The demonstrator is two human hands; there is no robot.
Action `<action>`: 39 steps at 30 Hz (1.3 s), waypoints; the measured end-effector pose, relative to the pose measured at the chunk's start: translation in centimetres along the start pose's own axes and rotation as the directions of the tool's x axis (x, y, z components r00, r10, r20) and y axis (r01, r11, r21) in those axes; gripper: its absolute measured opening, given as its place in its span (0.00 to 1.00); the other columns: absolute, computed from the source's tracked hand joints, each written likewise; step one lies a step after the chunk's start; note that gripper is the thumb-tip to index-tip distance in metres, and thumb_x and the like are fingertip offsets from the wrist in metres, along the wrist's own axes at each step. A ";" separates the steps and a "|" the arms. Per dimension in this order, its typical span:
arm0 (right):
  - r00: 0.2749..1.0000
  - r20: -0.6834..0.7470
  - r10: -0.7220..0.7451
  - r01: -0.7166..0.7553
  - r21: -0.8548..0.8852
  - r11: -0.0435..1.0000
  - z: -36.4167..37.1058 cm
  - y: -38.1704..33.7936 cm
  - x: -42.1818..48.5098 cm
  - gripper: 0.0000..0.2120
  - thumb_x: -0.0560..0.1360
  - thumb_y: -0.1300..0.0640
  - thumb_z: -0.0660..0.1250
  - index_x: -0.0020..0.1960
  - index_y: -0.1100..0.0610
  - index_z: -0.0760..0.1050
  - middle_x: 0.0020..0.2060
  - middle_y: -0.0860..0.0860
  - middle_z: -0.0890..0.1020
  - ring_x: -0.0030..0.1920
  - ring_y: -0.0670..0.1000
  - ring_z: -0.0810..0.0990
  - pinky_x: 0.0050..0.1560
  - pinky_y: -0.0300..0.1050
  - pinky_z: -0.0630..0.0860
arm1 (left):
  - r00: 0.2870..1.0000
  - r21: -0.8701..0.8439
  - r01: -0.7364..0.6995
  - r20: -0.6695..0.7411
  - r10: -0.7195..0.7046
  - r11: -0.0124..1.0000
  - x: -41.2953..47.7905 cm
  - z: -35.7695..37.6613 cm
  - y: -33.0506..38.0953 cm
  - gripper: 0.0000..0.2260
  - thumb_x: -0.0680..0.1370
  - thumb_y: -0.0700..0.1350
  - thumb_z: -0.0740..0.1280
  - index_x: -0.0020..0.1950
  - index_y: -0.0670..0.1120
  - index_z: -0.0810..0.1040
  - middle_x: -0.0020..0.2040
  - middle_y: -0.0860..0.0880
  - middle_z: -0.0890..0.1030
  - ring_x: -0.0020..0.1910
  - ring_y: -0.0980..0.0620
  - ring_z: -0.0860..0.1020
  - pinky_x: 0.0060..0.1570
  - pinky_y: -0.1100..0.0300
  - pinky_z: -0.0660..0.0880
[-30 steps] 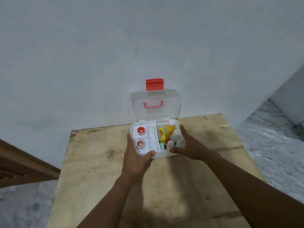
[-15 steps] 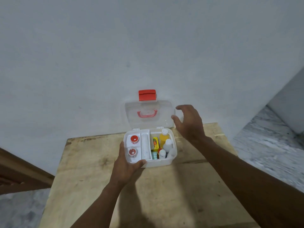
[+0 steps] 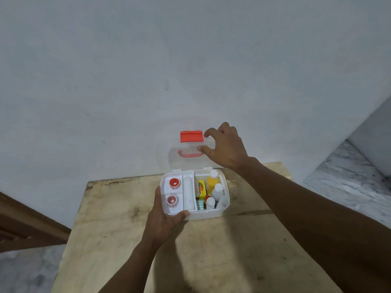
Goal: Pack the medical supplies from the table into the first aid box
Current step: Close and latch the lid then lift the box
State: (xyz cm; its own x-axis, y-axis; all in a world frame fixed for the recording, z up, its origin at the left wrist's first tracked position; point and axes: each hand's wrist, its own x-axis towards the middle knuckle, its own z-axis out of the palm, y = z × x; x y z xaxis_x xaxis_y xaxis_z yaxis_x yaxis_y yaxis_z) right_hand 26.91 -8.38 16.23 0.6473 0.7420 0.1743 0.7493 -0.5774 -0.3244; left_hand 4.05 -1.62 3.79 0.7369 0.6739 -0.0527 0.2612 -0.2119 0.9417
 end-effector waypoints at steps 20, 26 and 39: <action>0.997 0.048 -0.065 0.060 0.111 0.992 0.6 -0.7 -2.6 0.17 0.72 0.51 0.73 0.58 0.49 0.73 0.53 0.53 0.76 0.56 0.54 0.71 0.53 0.47 0.70 | 0.999 -0.024 -0.032 0.011 0.032 0.999 -0.2 0.0 0.0 0.33 0.71 0.42 0.77 0.68 0.53 0.61 0.57 0.61 0.76 0.52 0.74 0.76 0.39 0.76 0.74; 0.991 -0.093 -0.099 0.110 0.123 0.986 1.9 -1.3 -4.5 0.14 0.73 0.43 0.67 0.49 0.53 0.76 0.43 0.52 0.80 0.45 0.55 0.75 0.44 0.48 0.72 | 1.000 -0.019 -0.017 0.006 0.017 1.000 0.0 -0.1 -0.6 0.36 0.70 0.46 0.78 0.70 0.56 0.60 0.57 0.64 0.76 0.53 0.71 0.77 0.40 0.76 0.74; 0.941 0.163 -0.297 0.308 -0.046 0.950 4.4 -1.3 -12.2 0.04 0.77 0.58 0.66 0.47 0.59 0.74 0.55 0.58 0.82 0.53 0.61 0.80 0.54 0.56 0.75 | 0.985 0.058 0.042 -0.168 -0.032 0.997 -0.9 0.6 -1.4 0.39 0.64 0.54 0.81 0.68 0.48 0.65 0.61 0.51 0.77 0.56 0.52 0.79 0.52 0.58 0.79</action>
State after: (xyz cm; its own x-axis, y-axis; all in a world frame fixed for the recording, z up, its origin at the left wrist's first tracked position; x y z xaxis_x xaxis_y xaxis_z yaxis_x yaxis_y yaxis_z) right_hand 17.39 -15.18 10.48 0.3639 0.9251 0.1087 0.9177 -0.3361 -0.2116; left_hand 3.39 -2.41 2.34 0.6126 0.7899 -0.0261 0.3275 -0.2236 0.9180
